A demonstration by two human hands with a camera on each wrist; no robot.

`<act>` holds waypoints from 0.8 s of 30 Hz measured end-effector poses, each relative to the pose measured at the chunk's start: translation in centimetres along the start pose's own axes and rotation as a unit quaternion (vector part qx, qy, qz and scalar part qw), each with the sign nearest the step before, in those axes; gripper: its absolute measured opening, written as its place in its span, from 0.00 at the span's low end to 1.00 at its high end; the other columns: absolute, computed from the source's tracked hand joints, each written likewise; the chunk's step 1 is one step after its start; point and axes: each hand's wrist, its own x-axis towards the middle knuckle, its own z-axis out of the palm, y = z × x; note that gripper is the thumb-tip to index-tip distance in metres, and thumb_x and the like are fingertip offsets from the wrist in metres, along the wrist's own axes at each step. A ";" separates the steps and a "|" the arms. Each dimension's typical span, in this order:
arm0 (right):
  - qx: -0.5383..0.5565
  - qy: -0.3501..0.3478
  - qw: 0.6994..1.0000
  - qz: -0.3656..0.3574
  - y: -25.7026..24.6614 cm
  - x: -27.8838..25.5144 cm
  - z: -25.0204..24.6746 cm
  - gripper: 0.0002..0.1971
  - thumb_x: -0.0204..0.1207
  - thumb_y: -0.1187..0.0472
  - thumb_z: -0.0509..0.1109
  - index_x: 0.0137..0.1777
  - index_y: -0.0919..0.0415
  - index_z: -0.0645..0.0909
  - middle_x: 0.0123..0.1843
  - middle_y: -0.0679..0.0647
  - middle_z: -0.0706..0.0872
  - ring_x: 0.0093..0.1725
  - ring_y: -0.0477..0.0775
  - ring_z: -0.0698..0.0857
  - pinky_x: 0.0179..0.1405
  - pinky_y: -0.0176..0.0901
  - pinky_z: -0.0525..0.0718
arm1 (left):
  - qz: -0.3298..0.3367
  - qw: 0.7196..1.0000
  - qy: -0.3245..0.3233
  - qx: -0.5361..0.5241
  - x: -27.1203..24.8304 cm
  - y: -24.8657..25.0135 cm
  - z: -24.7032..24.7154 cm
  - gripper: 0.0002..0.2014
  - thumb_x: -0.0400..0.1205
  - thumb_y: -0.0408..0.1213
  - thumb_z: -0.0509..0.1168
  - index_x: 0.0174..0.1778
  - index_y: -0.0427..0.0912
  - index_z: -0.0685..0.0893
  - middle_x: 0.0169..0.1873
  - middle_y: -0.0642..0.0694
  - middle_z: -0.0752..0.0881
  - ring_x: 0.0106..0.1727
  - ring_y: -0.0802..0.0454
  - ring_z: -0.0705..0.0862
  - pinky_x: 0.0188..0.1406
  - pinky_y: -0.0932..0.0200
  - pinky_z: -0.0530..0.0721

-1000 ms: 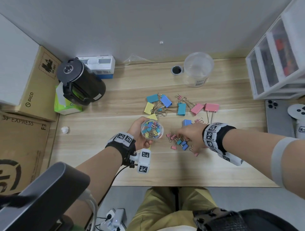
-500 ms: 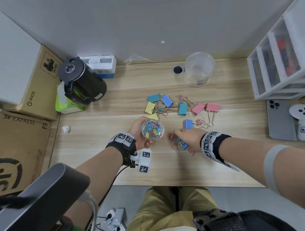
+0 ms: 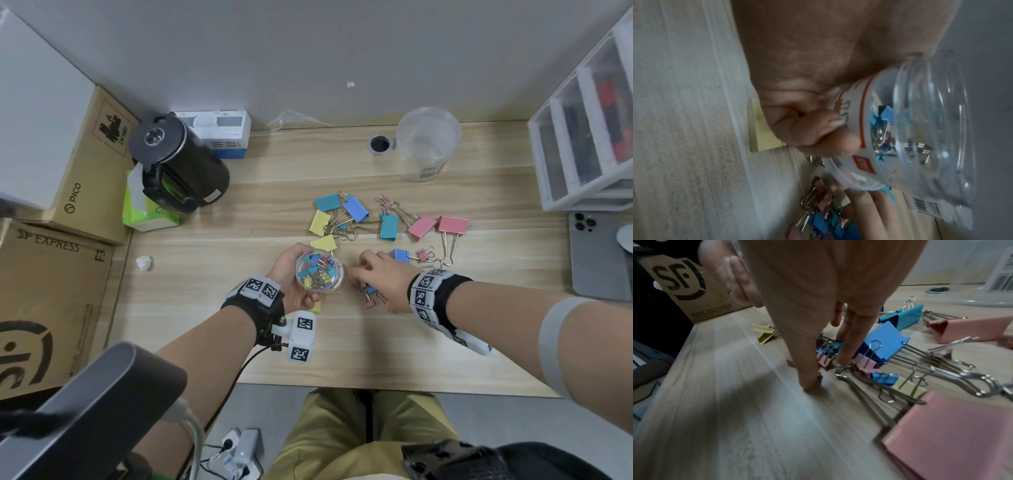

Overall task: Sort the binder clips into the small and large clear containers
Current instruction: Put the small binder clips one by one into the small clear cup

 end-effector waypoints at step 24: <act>-0.018 0.009 0.998 -0.059 -1.5 2.1 0.7 0.29 0.77 0.50 0.73 0.78 0.46 0.70 0.75 0.59 0.66 0.70 0.60 0.68 0.56 0.52 0.83 | -0.004 1.000 -0.002 -0.010 -0.2 0.1 -1.3 0.25 0.75 0.58 0.60 0.54 0.41 0.86 0.57 0.35 0.80 0.23 0.49 0.76 0.23 0.65 0.71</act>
